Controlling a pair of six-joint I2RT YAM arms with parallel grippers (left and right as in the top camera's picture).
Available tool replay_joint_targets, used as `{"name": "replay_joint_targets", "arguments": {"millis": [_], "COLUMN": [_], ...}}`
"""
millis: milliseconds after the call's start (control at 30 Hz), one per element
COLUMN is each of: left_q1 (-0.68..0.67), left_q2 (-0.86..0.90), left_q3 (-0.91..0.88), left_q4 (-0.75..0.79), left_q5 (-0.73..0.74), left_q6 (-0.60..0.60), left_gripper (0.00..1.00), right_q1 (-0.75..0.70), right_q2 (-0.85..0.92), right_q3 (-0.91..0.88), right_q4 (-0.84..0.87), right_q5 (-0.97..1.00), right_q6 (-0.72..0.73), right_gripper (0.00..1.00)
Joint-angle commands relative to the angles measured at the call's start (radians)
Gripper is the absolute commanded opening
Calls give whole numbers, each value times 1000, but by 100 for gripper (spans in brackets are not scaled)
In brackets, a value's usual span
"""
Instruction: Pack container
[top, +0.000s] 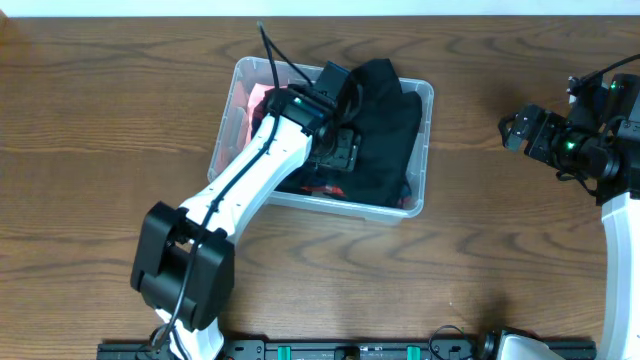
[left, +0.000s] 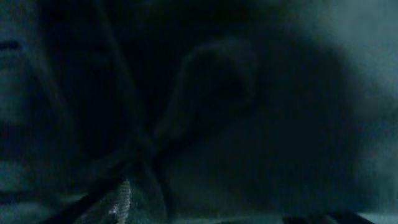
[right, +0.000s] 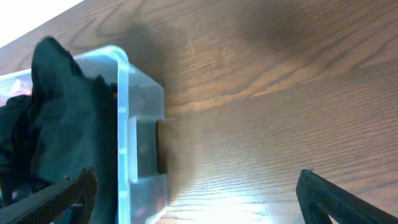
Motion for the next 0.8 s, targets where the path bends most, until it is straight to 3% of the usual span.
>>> {"name": "replay_joint_targets", "arguments": {"millis": [0,167,300,467,567,667,767], "left_q1": [-1,-2,-1,-2,-1,-1,-1], "left_q2": [123,209,209,192,188,188,188], "left_q3": [-30,-30,-29,-29,-29,-29,-29], "left_q4": [100,241,249,171,75,-20,-98], "left_q5": [50,142,142,168,166,117,51], "left_q6": [-259,-443,-465,-368,-247,-111,-47], "left_gripper": [77,77,76,75,75,75,75], "right_q1": [-5,-5,-5,-5,-5,-5,-5], "right_q2": [1,1,1,1,1,1,1], "right_q3": [3,3,3,3,3,3,3], "right_q4": [-1,-1,-1,-1,-1,-1,-1], "right_q5": [0,0,0,0,0,0,0], "right_q6": [-10,-10,-10,-10,-10,-10,-10], "right_gripper": [99,99,99,99,99,99,99]}}
